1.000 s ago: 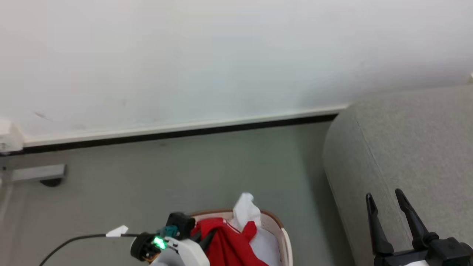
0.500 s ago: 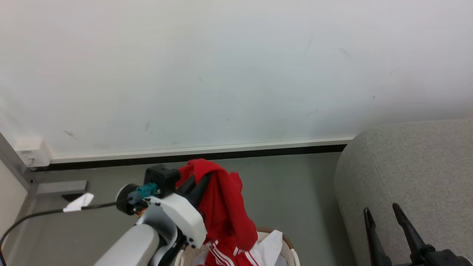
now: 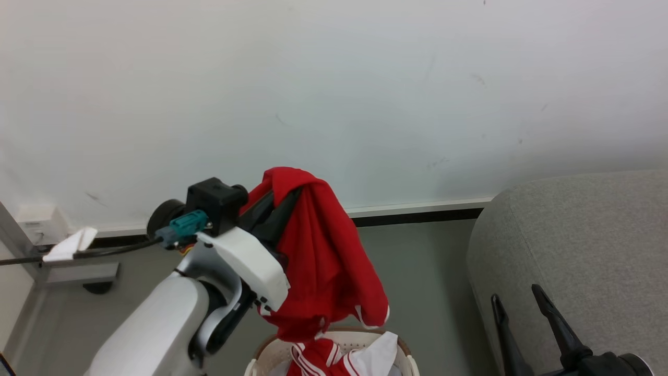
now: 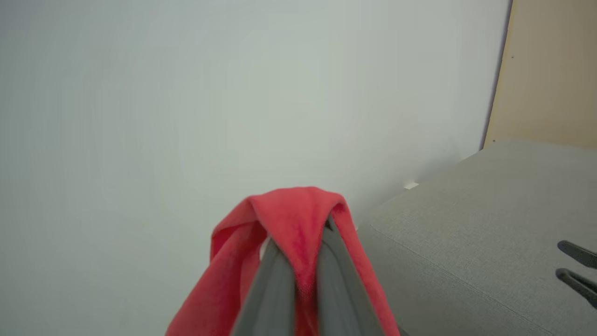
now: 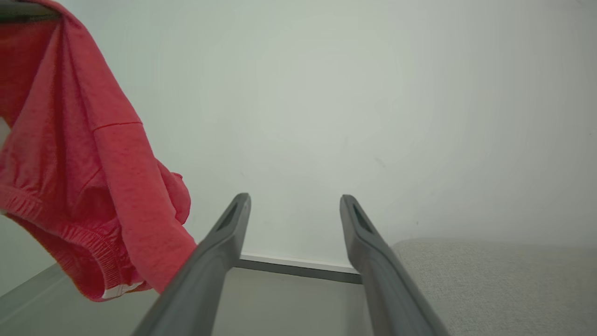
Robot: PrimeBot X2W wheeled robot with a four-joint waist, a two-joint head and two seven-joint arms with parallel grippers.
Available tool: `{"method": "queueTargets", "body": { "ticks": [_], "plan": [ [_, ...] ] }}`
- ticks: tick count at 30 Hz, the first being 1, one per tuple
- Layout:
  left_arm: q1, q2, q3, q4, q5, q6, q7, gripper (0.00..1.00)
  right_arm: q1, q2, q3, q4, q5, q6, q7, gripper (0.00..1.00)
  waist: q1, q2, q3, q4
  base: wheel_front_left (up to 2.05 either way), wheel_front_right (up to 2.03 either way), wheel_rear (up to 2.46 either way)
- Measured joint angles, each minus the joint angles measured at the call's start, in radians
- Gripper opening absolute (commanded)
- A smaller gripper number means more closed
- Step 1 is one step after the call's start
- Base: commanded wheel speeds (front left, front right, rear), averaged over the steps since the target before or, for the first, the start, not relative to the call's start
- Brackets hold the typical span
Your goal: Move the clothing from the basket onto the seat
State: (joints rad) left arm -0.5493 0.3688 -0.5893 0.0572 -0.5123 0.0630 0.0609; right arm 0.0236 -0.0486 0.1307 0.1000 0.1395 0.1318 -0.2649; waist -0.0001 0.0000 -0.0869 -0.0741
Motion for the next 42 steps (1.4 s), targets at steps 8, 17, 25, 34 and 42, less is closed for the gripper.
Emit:
{"method": "queueTargets", "body": {
  "ticks": [8, 17, 25, 34, 42],
  "plan": [
    [-0.005, 0.011, -0.008, -0.076, 0.006, 0.019, 0.03, 0.0, -0.006, -0.031, 0.108, -0.034, -0.002, 0.0, 0.0, 1.0, 0.0001, 0.0, -0.002, 0.0, 0.0, 0.0, 0.0],
    [-0.001, 0.01, -0.029, -0.105, 0.006, 0.021, 0.045, 0.0, -0.167, -0.122, 0.362, -0.013, 0.069, 0.0, 0.0, 1.0, 0.0002, 0.0, 0.005, 0.011, 0.0, 0.0, 0.0],
    [-0.003, -0.005, -0.05, -0.104, 0.006, 0.017, 0.052, 0.0, -0.379, -0.142, 0.53, 0.134, 0.105, 0.0, 0.0, 1.0, 0.0002, 0.0, 0.006, 0.021, 0.0, 0.0, 0.0],
    [-0.019, -0.035, -0.087, -0.101, 0.0, -0.006, 0.052, 0.0, -0.552, -0.074, 0.645, 0.382, 0.136, 0.0, 0.0, 1.0, 0.0002, 0.0, 0.004, 0.035, 0.0, 0.0, 0.0],
    [-0.029, -0.071, -0.122, -0.108, -0.013, -0.027, 0.061, 0.0, -0.632, -0.024, 0.714, 0.579, 0.222, 0.0, 0.0, 0.0, 0.0002, 0.0, -0.006, 0.049, 0.0, 0.0, 0.0]
  ]
}}
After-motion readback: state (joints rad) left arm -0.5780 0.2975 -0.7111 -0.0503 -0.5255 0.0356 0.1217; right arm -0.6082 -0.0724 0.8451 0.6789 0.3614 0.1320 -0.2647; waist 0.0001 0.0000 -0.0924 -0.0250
